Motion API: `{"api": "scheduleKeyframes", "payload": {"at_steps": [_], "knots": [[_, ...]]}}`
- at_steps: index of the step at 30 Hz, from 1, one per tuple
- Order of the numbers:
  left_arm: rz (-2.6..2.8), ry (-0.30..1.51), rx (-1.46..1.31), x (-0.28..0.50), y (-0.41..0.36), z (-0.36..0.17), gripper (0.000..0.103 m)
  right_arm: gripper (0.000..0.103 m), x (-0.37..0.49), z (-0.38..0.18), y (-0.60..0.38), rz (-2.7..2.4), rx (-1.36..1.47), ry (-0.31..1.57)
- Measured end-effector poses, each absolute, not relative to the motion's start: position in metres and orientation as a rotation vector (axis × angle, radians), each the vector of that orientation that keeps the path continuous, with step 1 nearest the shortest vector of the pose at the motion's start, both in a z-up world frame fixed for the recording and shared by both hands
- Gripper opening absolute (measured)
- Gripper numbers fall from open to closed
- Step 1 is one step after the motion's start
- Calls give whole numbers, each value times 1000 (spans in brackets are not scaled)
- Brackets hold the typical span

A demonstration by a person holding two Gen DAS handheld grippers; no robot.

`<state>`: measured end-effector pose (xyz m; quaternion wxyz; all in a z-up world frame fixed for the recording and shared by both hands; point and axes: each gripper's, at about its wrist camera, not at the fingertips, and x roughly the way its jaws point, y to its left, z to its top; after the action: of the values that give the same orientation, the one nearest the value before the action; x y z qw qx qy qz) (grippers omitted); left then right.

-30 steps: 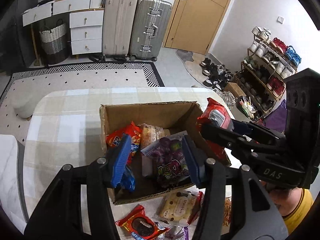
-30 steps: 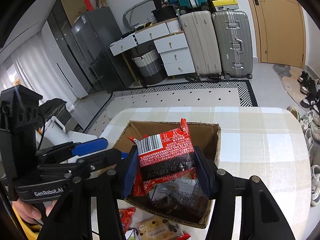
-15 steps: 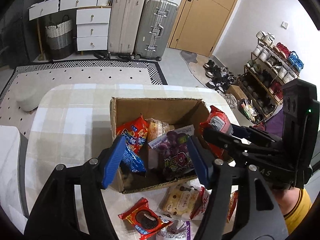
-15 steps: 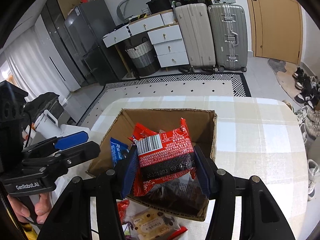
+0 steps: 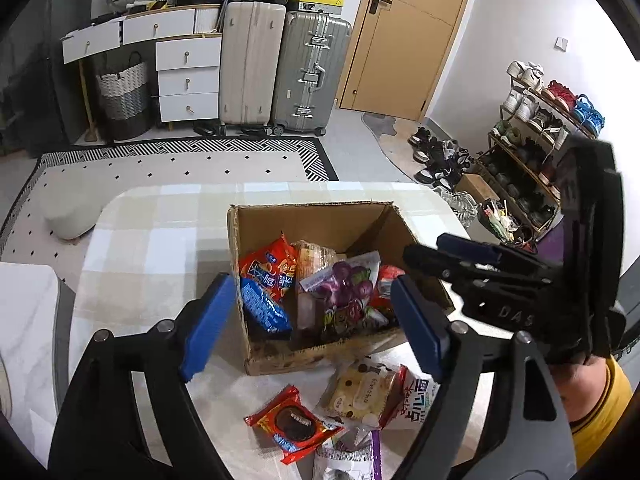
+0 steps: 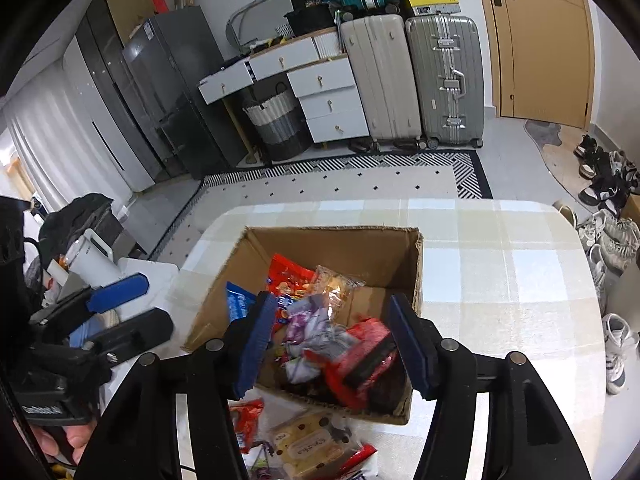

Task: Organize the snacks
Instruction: 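Move both grippers back toward the remaining snacks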

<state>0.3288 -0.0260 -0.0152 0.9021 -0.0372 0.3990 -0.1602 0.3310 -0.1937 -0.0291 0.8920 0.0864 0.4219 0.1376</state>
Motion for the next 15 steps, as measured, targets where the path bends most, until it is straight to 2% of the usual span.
{"api": "scheduleKeyframes", "payload": {"at_steps": [6,10,15], "knots": [[-307,816,-60,308,-24,-3,80,60,307,-4,-193,306,183,812],[-299,804,-56,290,-26,7,80,67,283,17,-189,321,174,759],[-301,772,-49,259,-28,24,81,68,244,41,-184,342,152,693]]}}
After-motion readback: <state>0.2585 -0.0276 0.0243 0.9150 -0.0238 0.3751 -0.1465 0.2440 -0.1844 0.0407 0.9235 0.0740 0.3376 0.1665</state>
